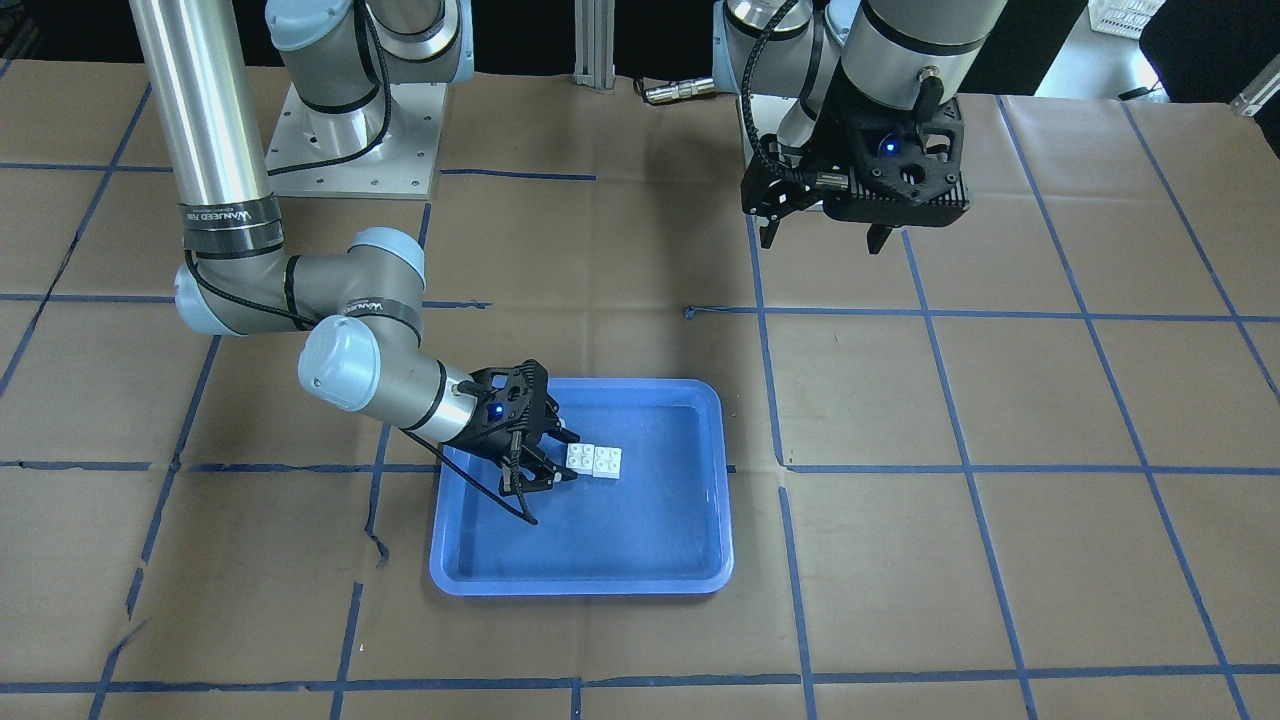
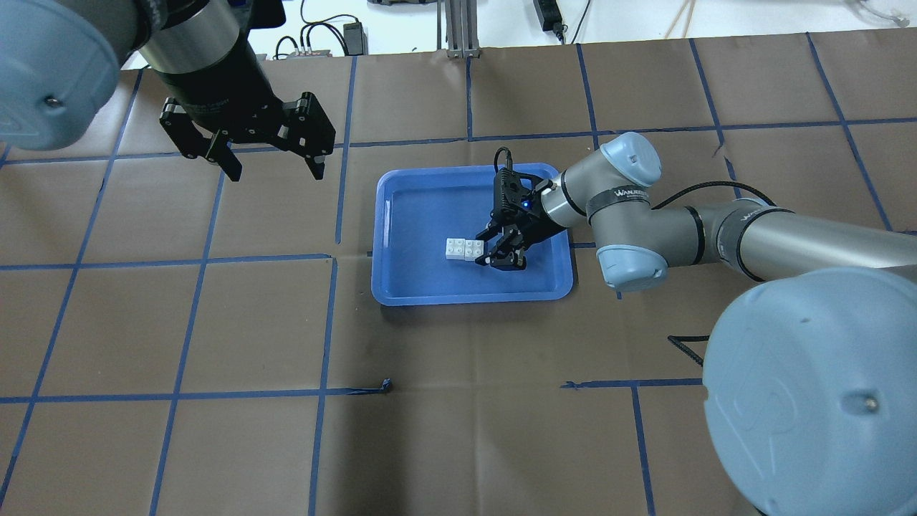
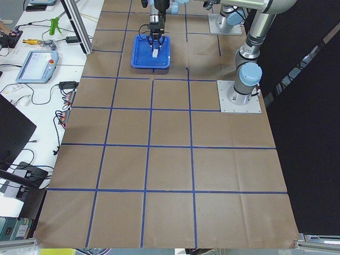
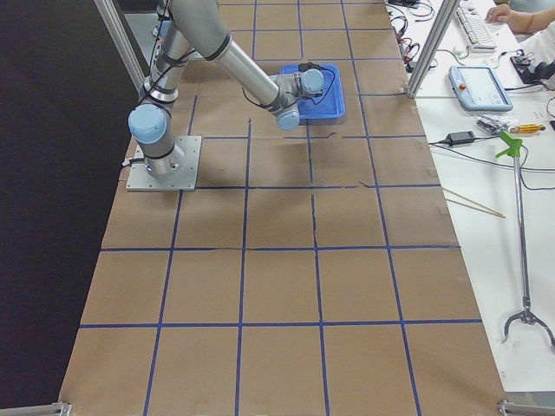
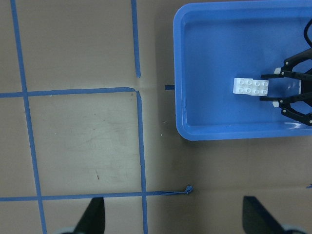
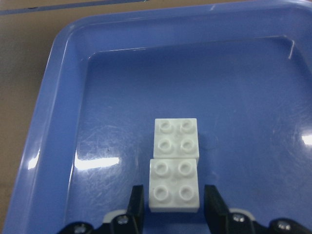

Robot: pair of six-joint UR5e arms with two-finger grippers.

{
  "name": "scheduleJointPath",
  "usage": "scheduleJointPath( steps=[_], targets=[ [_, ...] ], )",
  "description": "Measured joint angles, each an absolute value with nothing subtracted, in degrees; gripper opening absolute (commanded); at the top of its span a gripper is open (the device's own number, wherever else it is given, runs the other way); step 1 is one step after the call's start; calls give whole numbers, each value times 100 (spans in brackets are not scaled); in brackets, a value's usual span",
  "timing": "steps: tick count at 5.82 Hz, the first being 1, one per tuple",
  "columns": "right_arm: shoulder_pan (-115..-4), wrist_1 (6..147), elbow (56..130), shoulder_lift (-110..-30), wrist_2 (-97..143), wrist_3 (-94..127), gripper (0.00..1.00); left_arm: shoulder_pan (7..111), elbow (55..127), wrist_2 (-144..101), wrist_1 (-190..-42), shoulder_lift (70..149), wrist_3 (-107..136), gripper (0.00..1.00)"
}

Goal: Assemble white blocks and place on blue tray

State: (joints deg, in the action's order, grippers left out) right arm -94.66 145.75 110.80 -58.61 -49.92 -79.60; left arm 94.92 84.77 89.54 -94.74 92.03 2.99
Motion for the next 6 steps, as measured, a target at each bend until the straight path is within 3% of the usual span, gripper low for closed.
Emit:
scheduleJointPath(
  steps=[3,6],
  targets=[
    [-9443,14217,10671,-6214,-5743,-6905,100,9492,8467,8948,-9475,9205,291,99],
    [-9213,12972,10415,-7075,-7181,-5700,100,9492,8480,8965,-9475,9203,290,99]
  ],
)
